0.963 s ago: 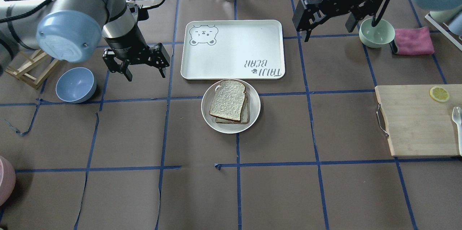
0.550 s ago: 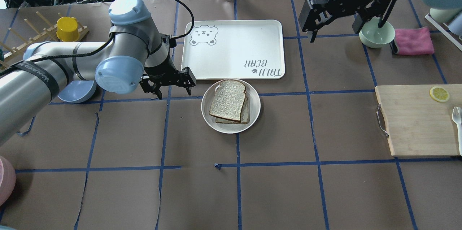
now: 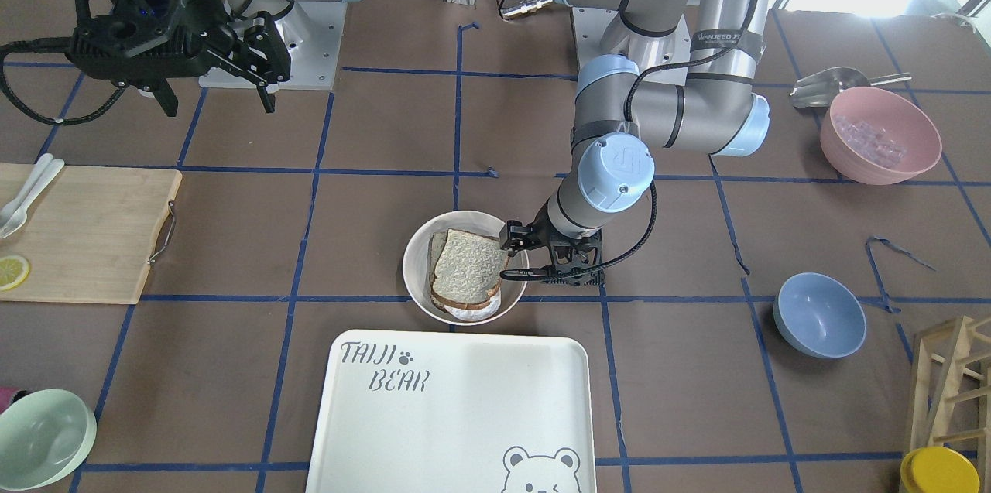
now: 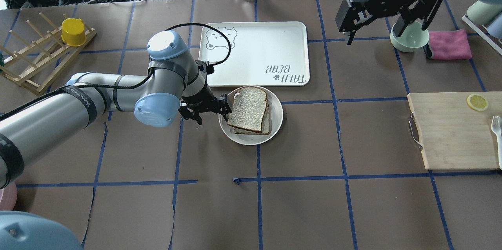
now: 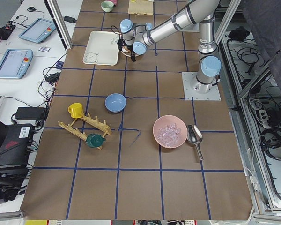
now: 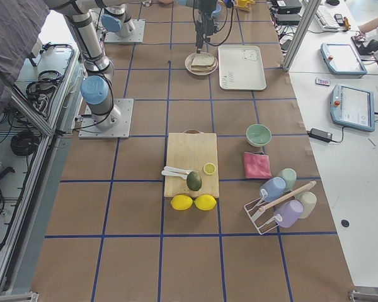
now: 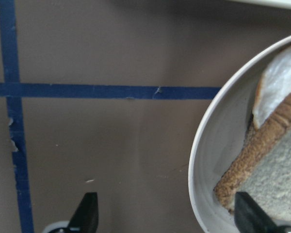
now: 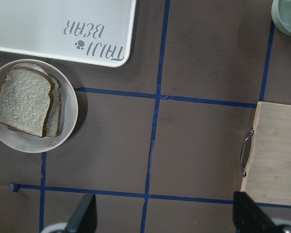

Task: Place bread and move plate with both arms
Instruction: 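Grip the white plate rim nearest the left gripper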

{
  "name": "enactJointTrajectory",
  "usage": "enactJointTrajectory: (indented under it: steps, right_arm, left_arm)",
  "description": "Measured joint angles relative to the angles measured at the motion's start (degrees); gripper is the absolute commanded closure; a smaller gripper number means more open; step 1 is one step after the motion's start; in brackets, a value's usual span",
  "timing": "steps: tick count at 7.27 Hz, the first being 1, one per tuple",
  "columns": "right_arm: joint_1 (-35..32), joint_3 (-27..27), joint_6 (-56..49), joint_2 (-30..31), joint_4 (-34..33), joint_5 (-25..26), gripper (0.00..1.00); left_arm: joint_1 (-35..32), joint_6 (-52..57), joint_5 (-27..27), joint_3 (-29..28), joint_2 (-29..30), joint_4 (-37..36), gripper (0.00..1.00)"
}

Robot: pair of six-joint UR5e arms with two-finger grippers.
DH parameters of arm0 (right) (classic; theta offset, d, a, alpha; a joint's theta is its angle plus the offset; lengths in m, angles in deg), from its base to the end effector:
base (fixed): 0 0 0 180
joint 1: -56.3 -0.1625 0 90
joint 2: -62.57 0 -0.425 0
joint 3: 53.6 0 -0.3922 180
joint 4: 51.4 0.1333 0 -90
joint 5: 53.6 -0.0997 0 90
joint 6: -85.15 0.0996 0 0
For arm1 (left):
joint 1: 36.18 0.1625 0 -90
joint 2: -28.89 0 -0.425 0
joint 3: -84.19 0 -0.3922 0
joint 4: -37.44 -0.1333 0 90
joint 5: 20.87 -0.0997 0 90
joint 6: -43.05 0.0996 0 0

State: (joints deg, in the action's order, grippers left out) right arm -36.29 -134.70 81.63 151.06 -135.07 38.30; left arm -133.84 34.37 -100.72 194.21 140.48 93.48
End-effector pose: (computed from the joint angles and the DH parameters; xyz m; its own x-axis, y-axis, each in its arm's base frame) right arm 0.1525 -0.4953 0.5401 -0.9938 -0.1058 0.0342 -0.1064 0.9942 -0.0164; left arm -0.2209 -0.5105 0.1868 -0.9874 -0.0415 0.1526 -0.0171 0.9873 0.1580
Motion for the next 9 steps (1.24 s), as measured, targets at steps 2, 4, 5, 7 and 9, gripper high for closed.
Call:
enactJointTrajectory:
  steps: [2, 4, 5, 7, 9]
  right_arm:
    - [0.09, -0.01, 0.0, 0.01, 0.08, -0.21, 0.0]
    - [0.16, -0.42, -0.04, -0.03, -0.03, -0.4, 0.0]
    - [0.19, -0.7, -0.02, -0.04, -0.07, -0.44, 0.0]
    - [0.21, -0.9, 0.0, 0.0, -0.09, -0.46, 0.0]
    - [0.21, -0.93, 0.0, 0.01, -0.09, -0.42, 0.0]
  left_arm:
    - [-0.2, 0.65, 0.04, 0.07, 0.73, -0.96, 0.36]
    - [-0.18, 1.4, -0.03, 0.03, 0.86, -1.09, 0.69]
    - [-0.17, 1.84, -0.04, -0.01, 0.89, -1.1, 0.86]
    - [-0.08, 2.32, -0.04, -0.05, 0.9, -1.16, 1.0]
    - [0.23, 2.36, -0.09, -0.2, 0.7, -1.23, 1.0]
